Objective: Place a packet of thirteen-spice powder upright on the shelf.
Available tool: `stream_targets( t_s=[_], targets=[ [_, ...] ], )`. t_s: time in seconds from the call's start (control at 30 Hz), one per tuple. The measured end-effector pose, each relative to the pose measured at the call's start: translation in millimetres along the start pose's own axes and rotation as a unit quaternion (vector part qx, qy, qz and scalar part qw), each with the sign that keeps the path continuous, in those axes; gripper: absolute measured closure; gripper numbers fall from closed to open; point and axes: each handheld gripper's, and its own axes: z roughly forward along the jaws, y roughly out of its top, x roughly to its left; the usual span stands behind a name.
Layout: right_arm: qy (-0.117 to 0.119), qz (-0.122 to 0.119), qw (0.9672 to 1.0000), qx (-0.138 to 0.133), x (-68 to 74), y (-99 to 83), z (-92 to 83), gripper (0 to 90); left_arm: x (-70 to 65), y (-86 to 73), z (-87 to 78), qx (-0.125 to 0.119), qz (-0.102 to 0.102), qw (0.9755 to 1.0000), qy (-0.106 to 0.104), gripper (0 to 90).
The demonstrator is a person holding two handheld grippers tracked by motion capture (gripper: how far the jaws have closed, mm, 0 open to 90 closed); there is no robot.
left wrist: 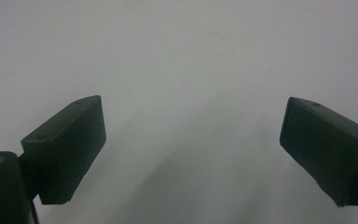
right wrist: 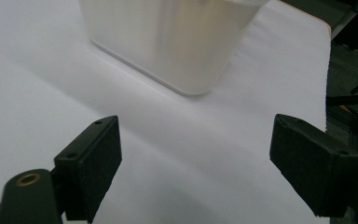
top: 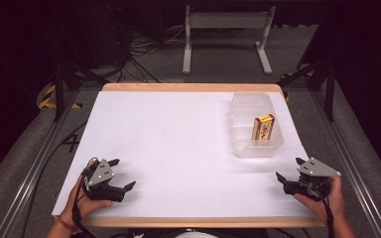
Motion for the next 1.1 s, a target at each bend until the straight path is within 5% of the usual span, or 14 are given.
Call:
stream_targets(
  t_s=[0.57, 1.1],
  targets=[
    [0.000, 0.051, 0.9984, -0.024, -8.2, -32.2, -13.7, 16.4, 1.1, 2.5, 3.5, 0.001, 0.002, 1.0000, -0.002, 7.5],
    [-0.015, 0.056, 0.9980, -0.027, -5.7, -32.3, -16.4, 16.2, 1.6, 3.8, 2.0, -0.008, 0.012, 0.9999, -0.006, 7.5]
  ],
)
